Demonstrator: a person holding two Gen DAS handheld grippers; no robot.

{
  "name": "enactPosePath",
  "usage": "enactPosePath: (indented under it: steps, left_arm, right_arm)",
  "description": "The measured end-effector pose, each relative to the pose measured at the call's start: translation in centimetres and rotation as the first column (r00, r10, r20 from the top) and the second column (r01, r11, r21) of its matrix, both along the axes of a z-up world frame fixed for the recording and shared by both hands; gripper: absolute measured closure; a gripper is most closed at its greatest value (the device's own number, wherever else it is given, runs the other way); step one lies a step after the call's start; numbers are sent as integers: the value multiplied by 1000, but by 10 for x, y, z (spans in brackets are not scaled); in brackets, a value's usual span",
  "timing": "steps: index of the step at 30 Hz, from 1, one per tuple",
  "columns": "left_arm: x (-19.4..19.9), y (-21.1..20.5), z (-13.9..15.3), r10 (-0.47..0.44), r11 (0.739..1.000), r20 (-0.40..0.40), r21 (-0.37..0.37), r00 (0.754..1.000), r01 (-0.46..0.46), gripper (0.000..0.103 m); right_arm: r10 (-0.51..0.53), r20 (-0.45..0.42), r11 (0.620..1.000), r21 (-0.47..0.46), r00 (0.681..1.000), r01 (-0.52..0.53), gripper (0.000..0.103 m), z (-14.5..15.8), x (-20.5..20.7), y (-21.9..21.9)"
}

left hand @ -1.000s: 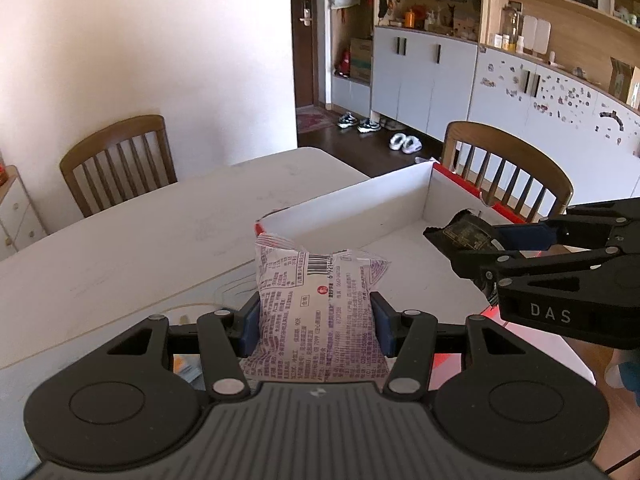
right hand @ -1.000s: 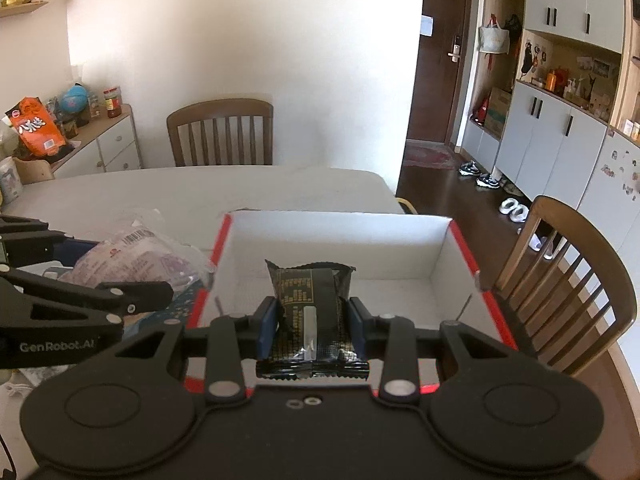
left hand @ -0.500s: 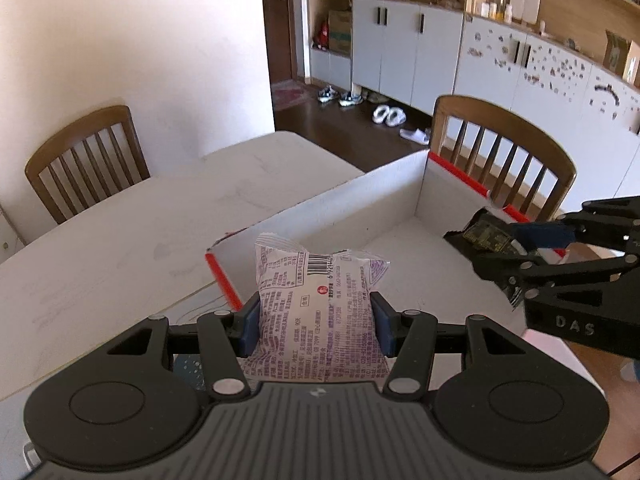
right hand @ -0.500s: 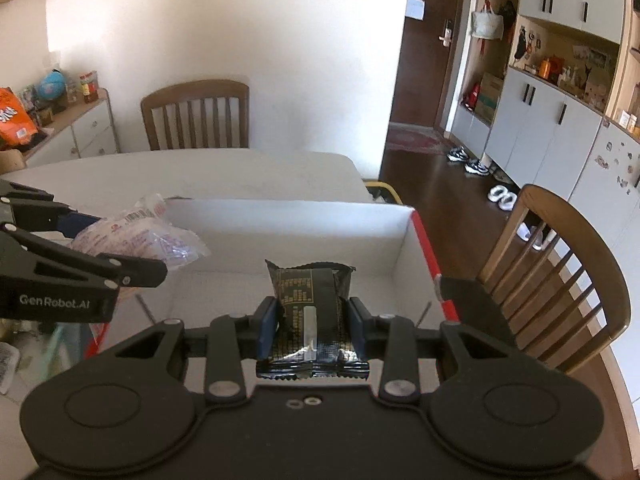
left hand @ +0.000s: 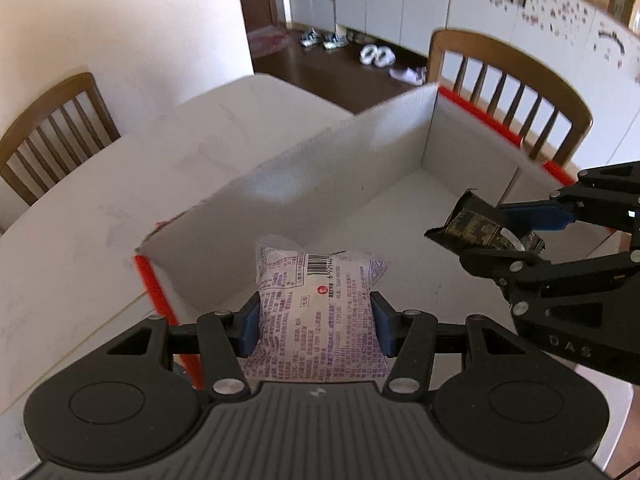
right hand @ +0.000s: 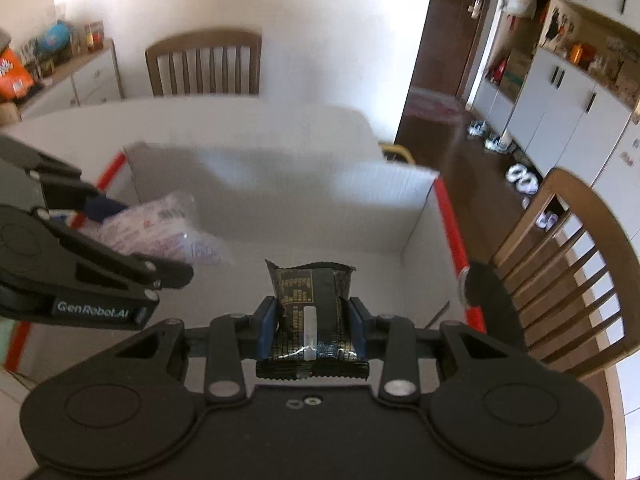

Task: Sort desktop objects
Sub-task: 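Carry the bread bag and dark snack packet with both tools into the red box, then lower and open both tools, releasing bread bag and snack packet in the box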

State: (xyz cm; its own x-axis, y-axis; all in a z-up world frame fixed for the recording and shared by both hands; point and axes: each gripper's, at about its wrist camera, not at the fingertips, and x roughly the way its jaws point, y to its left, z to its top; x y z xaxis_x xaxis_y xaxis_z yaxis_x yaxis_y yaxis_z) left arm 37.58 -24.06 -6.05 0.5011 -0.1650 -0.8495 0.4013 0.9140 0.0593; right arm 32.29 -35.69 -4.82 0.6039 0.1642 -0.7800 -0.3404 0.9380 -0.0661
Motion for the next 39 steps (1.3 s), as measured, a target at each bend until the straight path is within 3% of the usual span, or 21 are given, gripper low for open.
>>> enactPosePath:
  steps: [10,26,30,35,39]
  left_arm:
    - [14,-29,-22,-76,993,-47,85,996,80,50]
    - [19,-35,-42,-94,988,-167,109,982,113,49]
    - [24,-34,-46,-91,985,-228,121,969,121,49]
    - [22,-32,-45,-89,986,-240,118,967,121,32]
    - [17,-26,-37,-90,988,-225,98,970,115,32]
  right_arm:
    - [15,-89,999,-47,996,-20,67,-29,17,-2]
    - [11,-173,994,-102,985,-29,66,-48,23,1]
    - [19,-179,992,-116,984,-40,64,-47,23,3]
    - [24,-182,992,-116,983,-45,61,-44,20,4]
    - [23,-175,993,-109,984,-42,60,-38,17,-2]
